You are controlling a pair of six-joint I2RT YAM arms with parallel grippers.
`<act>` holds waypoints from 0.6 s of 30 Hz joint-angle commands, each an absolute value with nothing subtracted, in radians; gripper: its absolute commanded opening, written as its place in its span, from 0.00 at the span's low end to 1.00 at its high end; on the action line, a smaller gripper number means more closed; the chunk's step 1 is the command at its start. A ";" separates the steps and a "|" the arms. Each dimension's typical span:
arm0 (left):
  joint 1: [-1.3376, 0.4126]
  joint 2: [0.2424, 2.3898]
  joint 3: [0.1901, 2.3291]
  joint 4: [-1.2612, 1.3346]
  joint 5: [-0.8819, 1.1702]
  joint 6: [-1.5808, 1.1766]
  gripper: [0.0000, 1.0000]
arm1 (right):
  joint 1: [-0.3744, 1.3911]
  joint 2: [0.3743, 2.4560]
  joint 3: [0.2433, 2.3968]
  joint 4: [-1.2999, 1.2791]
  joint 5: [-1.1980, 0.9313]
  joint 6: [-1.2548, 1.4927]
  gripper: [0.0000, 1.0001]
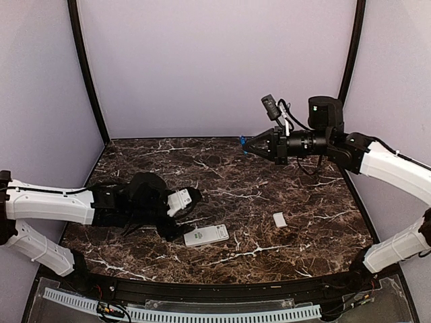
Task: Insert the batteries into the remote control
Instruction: Place the battery at the center of the board.
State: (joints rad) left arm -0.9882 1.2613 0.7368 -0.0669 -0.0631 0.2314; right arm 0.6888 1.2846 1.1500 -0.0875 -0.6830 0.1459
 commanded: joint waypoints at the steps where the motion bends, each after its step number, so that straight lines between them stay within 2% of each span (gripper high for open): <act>1: -1.052 1.369 0.774 -0.271 -0.068 0.285 0.85 | 0.710 1.290 1.127 -0.174 -0.503 0.312 0.00; 9: -1.052 1.486 0.804 -0.294 -0.036 0.316 0.88 | 0.795 1.306 0.988 -0.262 -0.311 0.411 0.00; 18: -1.052 1.589 0.825 -0.244 -0.036 0.286 0.87 | 0.831 1.293 0.839 -0.185 -0.277 0.461 0.00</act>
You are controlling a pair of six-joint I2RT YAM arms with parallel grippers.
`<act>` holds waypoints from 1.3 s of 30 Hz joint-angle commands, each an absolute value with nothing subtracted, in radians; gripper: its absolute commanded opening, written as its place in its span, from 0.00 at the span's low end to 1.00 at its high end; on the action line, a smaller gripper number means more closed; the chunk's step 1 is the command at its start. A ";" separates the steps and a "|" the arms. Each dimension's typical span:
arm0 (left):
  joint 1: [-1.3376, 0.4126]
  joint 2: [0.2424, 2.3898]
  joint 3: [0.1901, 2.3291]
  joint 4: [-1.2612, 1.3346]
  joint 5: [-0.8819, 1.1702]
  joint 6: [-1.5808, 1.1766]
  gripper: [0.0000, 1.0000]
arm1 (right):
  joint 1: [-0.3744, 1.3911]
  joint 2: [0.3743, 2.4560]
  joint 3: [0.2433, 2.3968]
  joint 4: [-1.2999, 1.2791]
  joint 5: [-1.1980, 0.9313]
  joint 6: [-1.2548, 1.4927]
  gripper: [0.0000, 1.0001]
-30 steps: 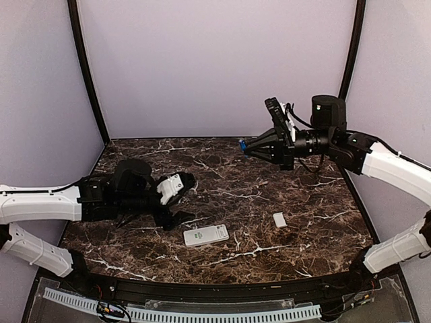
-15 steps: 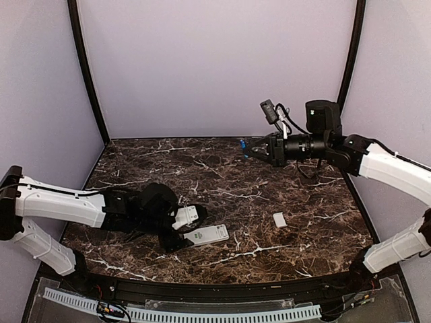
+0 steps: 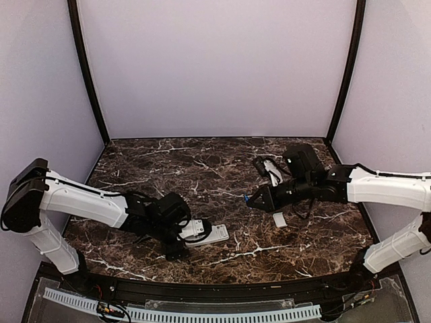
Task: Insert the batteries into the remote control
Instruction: Place the battery at the center of the board.
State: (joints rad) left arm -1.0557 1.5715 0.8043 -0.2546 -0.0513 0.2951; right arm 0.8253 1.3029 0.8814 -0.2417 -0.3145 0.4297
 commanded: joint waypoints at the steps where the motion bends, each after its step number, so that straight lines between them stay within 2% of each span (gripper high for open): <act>1: -1.053 1.591 0.821 -0.239 -0.034 0.286 0.86 | 0.831 1.302 0.835 -0.180 -0.278 0.457 0.00; 7: -1.054 1.565 0.845 -0.258 -0.046 0.269 0.82 | 0.838 1.377 0.847 -0.175 -0.286 0.434 0.00; 17: -1.054 1.400 0.841 -0.229 -0.047 0.191 0.85 | 0.914 1.501 0.931 -0.160 -0.265 0.449 0.00; 22: -1.025 1.316 0.818 -0.102 -0.138 0.003 0.89 | 0.984 1.604 0.999 -0.158 -0.181 0.491 0.00; 28: -0.995 1.271 0.785 -0.054 -0.162 -0.132 0.85 | 1.001 1.689 1.044 -0.099 -0.155 0.612 0.00; 34: -0.995 1.253 0.719 0.084 -0.113 -0.151 0.86 | 1.007 1.708 1.101 -0.151 -0.156 0.595 0.00; 39: -0.995 1.257 0.707 0.164 -0.094 -0.107 0.86 | 1.001 1.681 1.159 -0.323 -0.099 0.652 0.00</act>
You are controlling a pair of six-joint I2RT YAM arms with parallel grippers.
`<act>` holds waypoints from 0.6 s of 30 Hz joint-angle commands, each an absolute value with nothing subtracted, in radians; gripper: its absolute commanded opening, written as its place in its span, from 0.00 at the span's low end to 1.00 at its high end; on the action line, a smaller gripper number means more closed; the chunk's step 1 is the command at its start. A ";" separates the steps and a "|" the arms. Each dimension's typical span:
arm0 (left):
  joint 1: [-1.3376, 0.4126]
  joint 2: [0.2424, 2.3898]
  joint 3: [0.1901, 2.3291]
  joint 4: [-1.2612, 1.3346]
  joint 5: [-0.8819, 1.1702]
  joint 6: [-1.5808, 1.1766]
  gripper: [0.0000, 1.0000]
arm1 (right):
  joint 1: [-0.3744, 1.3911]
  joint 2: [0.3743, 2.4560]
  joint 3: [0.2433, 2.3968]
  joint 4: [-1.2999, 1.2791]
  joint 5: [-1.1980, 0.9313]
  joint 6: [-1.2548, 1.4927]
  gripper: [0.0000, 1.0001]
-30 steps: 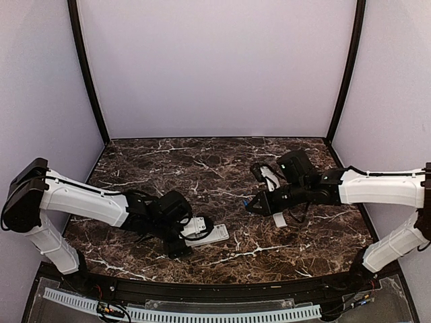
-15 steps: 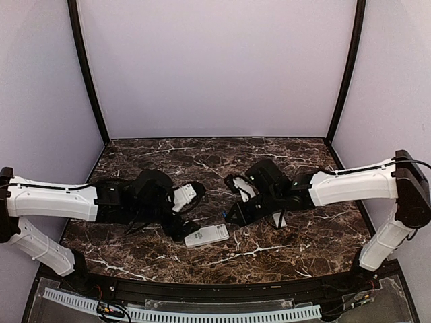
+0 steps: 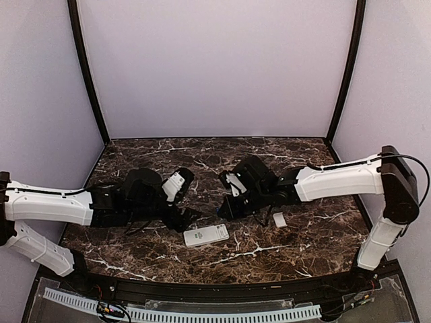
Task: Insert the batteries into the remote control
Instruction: Place the battery at the center of the board.
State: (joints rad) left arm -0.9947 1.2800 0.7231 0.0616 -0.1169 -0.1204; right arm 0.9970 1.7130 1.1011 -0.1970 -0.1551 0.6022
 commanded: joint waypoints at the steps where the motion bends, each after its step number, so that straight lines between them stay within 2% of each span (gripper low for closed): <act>1: -0.994 1.256 0.704 0.165 -0.093 -0.104 0.86 | 1.001 1.678 1.170 -0.361 -0.090 0.661 0.00; 13: -0.994 1.208 0.656 0.164 -0.087 -0.120 0.86 | 0.885 1.712 1.243 -0.841 -0.042 0.605 0.00; 18: -0.995 1.204 0.654 0.165 -0.109 -0.122 0.87 | 0.819 1.798 1.279 -0.913 0.009 0.575 0.00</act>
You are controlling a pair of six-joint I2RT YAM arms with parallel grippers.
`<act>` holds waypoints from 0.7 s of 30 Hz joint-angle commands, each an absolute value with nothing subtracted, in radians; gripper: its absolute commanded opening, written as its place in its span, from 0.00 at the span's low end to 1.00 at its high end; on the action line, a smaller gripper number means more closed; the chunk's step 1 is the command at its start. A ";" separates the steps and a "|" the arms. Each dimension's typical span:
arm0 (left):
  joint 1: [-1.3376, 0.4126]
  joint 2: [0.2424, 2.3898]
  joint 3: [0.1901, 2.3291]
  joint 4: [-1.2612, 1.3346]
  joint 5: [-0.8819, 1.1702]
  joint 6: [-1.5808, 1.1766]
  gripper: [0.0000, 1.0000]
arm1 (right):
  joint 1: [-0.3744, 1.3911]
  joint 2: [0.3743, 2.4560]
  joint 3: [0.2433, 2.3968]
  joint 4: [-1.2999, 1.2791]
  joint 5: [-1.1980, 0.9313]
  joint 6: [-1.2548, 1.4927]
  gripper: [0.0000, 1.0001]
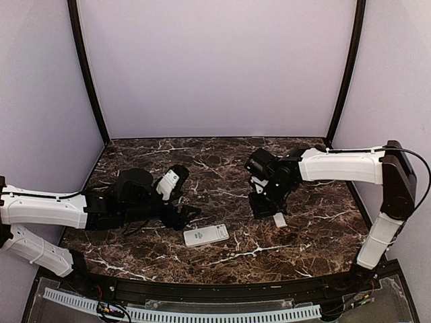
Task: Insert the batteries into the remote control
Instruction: Place the battery at the center of the board.
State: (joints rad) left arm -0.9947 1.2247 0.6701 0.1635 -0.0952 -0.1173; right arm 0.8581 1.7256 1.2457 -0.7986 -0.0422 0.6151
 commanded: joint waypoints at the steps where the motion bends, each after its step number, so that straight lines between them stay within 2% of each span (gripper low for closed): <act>1: -0.995 1.208 0.659 0.166 -0.110 -0.117 0.87 | 0.811 1.818 1.287 -0.910 0.004 0.566 0.00; 9: -0.994 1.265 0.748 0.135 -0.142 -0.081 0.87 | 0.787 1.950 1.436 -0.924 -0.038 0.417 0.00; 14: -0.969 1.277 0.802 0.135 -0.151 -0.034 0.89 | 0.791 2.009 1.501 -0.944 -0.048 0.132 0.00; 21: -0.867 1.249 0.844 0.147 -0.132 -0.029 0.91 | 0.803 1.989 1.535 -0.969 -0.011 -0.232 0.00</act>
State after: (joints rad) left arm -0.9157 1.2770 0.8154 0.1490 -0.1349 -0.0509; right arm 0.7918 2.0014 1.5002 -0.9409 -0.0189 0.0330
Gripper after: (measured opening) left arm 0.903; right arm 0.037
